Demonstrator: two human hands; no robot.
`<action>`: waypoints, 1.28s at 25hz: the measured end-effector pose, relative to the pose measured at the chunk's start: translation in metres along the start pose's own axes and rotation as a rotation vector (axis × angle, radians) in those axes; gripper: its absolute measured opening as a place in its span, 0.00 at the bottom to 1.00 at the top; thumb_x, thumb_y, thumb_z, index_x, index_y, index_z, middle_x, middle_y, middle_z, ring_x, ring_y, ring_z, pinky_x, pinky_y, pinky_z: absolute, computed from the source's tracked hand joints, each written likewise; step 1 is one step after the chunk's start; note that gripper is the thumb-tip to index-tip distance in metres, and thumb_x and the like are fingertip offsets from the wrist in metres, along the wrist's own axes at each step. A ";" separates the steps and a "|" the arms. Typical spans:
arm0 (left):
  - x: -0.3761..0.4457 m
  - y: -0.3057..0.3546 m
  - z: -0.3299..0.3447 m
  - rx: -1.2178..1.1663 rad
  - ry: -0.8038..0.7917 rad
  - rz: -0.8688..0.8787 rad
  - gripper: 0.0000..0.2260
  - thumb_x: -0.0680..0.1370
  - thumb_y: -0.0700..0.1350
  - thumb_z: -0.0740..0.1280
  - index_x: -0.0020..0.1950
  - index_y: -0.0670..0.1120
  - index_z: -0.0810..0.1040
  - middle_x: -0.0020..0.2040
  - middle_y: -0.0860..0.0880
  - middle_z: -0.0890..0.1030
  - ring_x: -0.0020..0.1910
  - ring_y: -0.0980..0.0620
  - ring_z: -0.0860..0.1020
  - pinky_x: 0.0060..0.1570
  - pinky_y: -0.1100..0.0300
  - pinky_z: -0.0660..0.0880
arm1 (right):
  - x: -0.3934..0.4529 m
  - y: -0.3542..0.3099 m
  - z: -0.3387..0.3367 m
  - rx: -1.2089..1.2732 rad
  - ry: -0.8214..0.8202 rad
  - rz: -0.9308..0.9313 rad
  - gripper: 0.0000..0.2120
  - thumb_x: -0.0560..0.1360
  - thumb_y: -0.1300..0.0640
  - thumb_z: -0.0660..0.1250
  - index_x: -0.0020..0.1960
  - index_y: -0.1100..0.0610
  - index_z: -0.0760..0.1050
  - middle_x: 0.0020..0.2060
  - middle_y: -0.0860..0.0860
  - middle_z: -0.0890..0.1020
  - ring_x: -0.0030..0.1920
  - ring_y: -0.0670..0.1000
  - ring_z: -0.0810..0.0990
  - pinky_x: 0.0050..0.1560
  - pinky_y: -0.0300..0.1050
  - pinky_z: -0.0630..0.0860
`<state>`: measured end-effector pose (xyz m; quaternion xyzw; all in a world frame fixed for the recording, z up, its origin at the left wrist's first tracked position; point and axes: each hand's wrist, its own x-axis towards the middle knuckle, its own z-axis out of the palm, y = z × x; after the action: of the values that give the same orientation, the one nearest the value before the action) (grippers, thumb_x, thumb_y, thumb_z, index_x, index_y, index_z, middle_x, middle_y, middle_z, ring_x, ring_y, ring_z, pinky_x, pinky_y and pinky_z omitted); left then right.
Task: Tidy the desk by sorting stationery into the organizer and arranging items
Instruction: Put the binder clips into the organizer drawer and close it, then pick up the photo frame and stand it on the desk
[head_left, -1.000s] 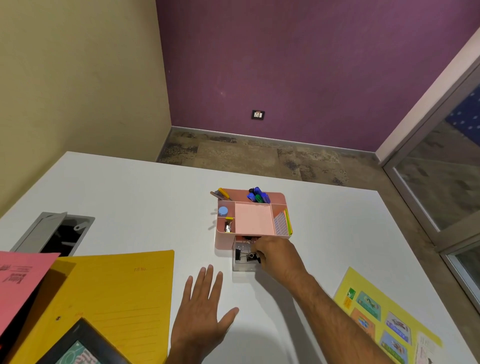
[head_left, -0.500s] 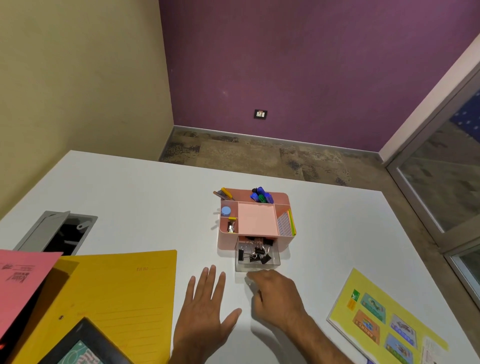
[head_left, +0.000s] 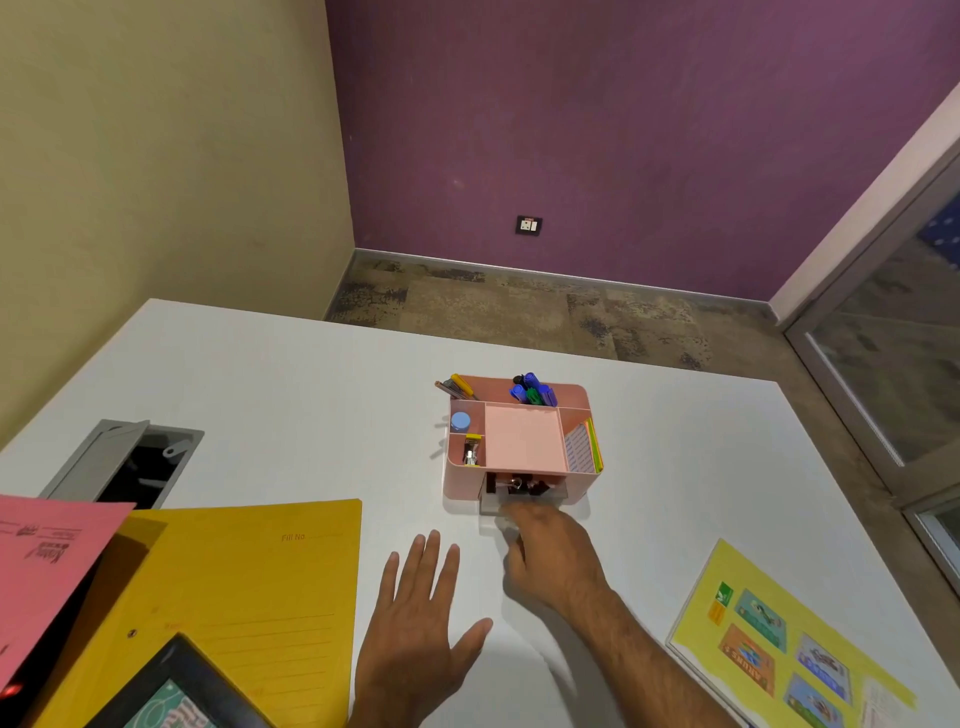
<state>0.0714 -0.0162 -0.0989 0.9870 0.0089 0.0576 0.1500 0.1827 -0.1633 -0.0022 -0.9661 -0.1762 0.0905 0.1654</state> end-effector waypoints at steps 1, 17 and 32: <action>0.000 0.000 -0.001 -0.002 0.000 -0.002 0.37 0.74 0.71 0.58 0.75 0.48 0.67 0.77 0.47 0.63 0.78 0.44 0.59 0.72 0.39 0.61 | 0.005 0.001 -0.001 0.012 0.004 0.016 0.19 0.74 0.54 0.67 0.63 0.45 0.72 0.57 0.43 0.81 0.49 0.48 0.80 0.50 0.35 0.75; 0.034 0.021 -0.039 -0.888 0.227 -0.559 0.26 0.75 0.64 0.65 0.70 0.63 0.64 0.71 0.58 0.68 0.70 0.55 0.68 0.67 0.48 0.71 | 0.012 0.037 -0.002 1.105 0.736 0.662 0.03 0.73 0.60 0.71 0.45 0.55 0.78 0.42 0.52 0.83 0.46 0.56 0.82 0.50 0.54 0.79; 0.145 0.048 -0.063 -1.159 0.225 -0.819 0.18 0.80 0.63 0.54 0.62 0.58 0.76 0.49 0.56 0.81 0.53 0.50 0.80 0.51 0.55 0.78 | 0.040 0.041 0.009 1.419 0.427 0.593 0.16 0.82 0.44 0.54 0.67 0.42 0.71 0.61 0.48 0.79 0.64 0.50 0.76 0.67 0.54 0.72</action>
<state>0.2083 -0.0384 -0.0084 0.6541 0.3619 0.0936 0.6576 0.2303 -0.1822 -0.0298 -0.6335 0.2230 0.0344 0.7401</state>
